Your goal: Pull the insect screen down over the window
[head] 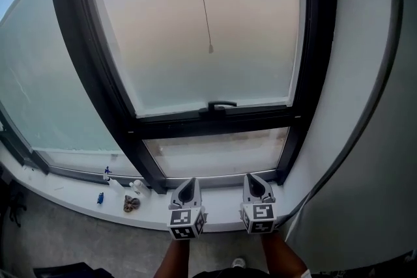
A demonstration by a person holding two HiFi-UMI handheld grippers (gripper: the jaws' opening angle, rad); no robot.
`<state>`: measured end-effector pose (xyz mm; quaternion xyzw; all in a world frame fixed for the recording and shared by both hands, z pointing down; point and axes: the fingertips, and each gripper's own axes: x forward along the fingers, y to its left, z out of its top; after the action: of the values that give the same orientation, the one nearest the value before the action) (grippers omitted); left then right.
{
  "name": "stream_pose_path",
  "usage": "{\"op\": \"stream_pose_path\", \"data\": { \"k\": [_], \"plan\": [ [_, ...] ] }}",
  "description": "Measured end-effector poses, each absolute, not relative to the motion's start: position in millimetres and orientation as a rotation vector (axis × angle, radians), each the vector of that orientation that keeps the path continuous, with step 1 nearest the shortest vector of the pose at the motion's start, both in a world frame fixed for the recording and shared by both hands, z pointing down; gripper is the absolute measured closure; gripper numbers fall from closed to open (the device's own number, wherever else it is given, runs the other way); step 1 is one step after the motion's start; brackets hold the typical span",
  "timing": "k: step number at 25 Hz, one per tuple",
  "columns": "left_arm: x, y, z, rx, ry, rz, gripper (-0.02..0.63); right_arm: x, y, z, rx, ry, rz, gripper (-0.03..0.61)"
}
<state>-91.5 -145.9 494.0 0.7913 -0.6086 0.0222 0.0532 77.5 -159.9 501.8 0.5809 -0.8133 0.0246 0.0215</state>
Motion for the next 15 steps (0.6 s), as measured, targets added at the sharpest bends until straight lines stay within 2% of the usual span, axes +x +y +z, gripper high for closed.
{"op": "stream_pose_path", "data": {
  "k": [15],
  "plan": [
    [-103,-246,500,2.394,-1.819,0.01,0.612,64,-257,502,1.779,-2.523,0.035,0.577]
  ]
}}
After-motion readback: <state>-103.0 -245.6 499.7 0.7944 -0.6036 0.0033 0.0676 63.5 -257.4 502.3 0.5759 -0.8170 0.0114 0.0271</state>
